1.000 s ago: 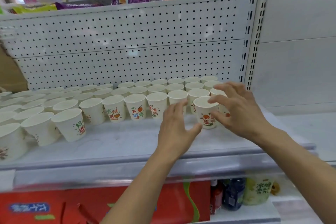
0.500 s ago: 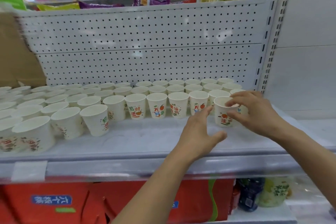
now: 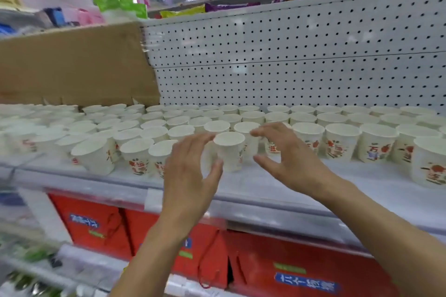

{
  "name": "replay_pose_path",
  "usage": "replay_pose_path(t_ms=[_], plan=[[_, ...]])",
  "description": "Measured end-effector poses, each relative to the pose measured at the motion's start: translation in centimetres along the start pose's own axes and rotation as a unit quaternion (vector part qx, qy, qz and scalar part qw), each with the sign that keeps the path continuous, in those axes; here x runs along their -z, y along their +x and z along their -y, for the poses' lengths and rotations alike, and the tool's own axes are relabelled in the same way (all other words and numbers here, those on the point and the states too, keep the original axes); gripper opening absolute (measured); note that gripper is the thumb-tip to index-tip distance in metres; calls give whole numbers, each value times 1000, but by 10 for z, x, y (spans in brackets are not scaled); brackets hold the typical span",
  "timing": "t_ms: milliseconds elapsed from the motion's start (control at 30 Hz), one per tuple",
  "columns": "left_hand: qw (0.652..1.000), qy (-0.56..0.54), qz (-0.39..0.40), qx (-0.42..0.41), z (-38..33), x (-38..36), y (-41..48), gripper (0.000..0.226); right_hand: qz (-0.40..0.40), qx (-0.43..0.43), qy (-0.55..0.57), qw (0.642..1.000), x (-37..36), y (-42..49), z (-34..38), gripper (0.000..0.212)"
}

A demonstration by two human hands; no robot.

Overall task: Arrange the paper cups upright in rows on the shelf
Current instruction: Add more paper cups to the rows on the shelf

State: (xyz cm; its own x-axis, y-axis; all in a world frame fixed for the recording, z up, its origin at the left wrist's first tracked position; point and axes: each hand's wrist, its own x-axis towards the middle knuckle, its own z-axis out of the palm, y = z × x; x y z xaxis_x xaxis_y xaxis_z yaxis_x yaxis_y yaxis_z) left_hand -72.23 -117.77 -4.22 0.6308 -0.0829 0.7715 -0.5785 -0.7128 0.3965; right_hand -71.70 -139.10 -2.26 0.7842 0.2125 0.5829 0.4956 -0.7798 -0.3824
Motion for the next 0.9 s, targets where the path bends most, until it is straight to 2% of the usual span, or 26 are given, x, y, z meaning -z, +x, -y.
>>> replay_pose_path(t_ms=[133,200,300,500,600,733,900], plan=[[987,159,12,32,73,47,8,44,44,-60,-48,996,-33,29,12,51],[975,217,48,22,90,54,11,36,43,-85,-64,993,-45,36,12,42],[974,218,58,-15,101,56,14,20,16,-90,-44,995,-54,38,10,25],[995,78,15,-56,65,46,14,17,-36,-67,-2,997,-27,17,12,10],[996,-47,58,-52,20,25,18,15,-70,-72,-1,995,10,-12,7,11],[973,-189,119,-56,-44,-25,22,19,-114,-97,-42,988,73,-65,-15,11],[948,-252,171,-90,-141,-88,15,14,-156,-146,-111,971,156,-133,-52,7]])
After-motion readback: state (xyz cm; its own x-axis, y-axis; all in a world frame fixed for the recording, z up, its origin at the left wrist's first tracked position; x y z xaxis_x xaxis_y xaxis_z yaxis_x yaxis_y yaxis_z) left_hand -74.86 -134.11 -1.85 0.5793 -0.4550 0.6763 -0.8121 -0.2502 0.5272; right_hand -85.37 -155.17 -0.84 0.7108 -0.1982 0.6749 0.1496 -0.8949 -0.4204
